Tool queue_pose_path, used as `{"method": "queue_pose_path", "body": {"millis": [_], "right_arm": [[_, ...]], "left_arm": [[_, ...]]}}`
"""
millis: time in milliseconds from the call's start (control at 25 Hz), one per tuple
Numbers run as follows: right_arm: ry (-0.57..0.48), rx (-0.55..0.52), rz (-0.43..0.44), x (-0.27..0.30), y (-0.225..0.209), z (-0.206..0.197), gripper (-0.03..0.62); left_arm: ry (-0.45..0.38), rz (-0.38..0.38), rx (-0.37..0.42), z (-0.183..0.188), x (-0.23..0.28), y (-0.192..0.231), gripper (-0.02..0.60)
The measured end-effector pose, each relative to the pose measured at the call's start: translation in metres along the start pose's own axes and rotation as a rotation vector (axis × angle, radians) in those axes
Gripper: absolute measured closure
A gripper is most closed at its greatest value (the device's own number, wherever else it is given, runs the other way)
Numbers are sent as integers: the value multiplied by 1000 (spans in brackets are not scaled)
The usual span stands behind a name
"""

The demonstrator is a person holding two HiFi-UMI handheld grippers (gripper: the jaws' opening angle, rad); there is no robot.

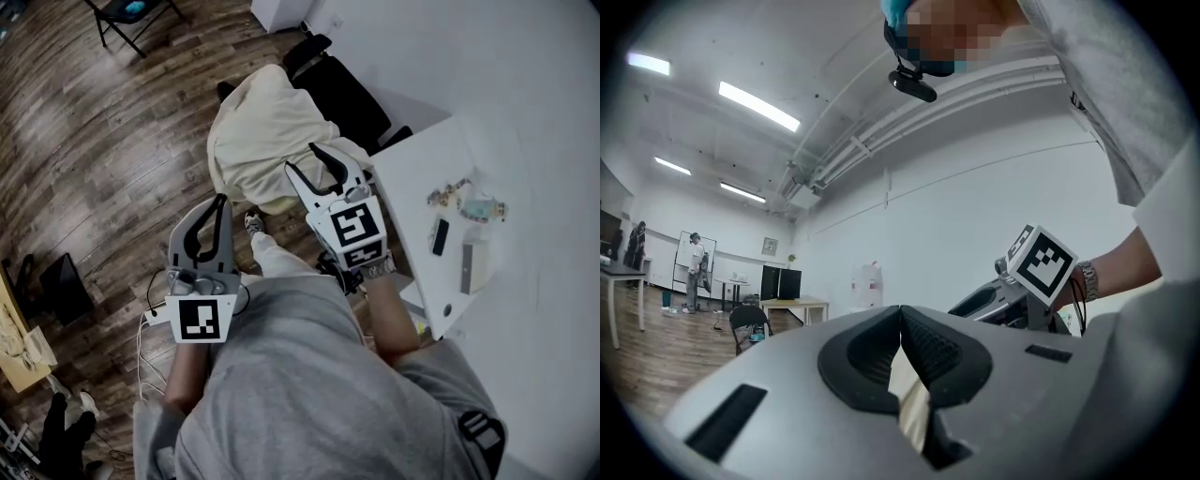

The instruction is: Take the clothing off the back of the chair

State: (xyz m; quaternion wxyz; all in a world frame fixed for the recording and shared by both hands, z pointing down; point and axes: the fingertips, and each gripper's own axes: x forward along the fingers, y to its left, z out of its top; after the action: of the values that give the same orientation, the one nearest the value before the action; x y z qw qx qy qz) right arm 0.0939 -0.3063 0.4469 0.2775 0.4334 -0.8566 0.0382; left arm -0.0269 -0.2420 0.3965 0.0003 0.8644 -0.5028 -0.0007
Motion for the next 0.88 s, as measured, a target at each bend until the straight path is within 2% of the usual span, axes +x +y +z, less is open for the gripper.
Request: {"method": "queue_pose_path", "body": {"millis": [400, 720, 880], "right_arm": [[68, -45, 81, 26, -13, -15, 373], [94, 39, 173, 37, -13, -24, 372], [97, 14, 170, 42, -12, -28, 372]], "left_arm": [[8, 70, -14, -5, 14, 5, 545], [27, 105, -17, -9, 23, 6, 545], [27, 113, -23, -11, 28, 6, 545]]}}
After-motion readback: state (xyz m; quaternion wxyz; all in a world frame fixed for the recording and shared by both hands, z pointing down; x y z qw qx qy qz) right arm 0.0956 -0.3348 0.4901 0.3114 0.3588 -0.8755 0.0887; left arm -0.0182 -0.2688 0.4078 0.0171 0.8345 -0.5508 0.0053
